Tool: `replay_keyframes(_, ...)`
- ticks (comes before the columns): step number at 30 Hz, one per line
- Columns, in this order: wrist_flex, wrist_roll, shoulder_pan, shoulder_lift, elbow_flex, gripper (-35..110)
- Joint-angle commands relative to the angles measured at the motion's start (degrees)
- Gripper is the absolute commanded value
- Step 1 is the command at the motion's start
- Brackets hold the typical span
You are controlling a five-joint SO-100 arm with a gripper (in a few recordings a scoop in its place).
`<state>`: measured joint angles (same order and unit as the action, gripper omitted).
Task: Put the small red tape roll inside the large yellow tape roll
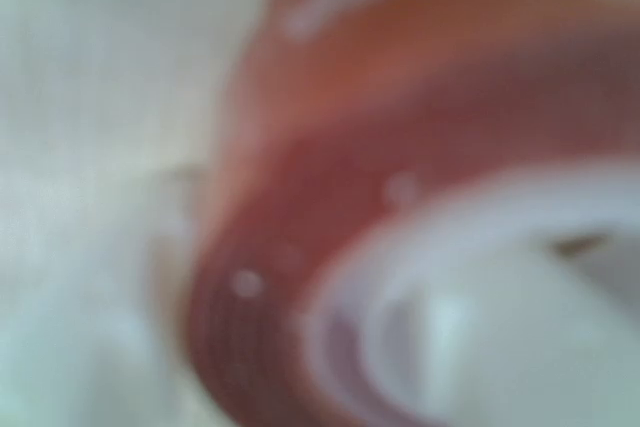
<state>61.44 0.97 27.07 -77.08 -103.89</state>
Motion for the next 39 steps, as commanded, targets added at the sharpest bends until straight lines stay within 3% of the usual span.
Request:
replay_keyframes(1,0.79,1.05,-1.76,-3.43,0.97,0)
replay_keyframes(13,19.78,6.33,-8.7,-21.53,18.37,0)
replay_keyframes(28,19.86,14.24,-40.34,-23.47,23.2,0)
replay_keyframes(39,18.37,15.73,-46.05,-35.42,8.61,0)
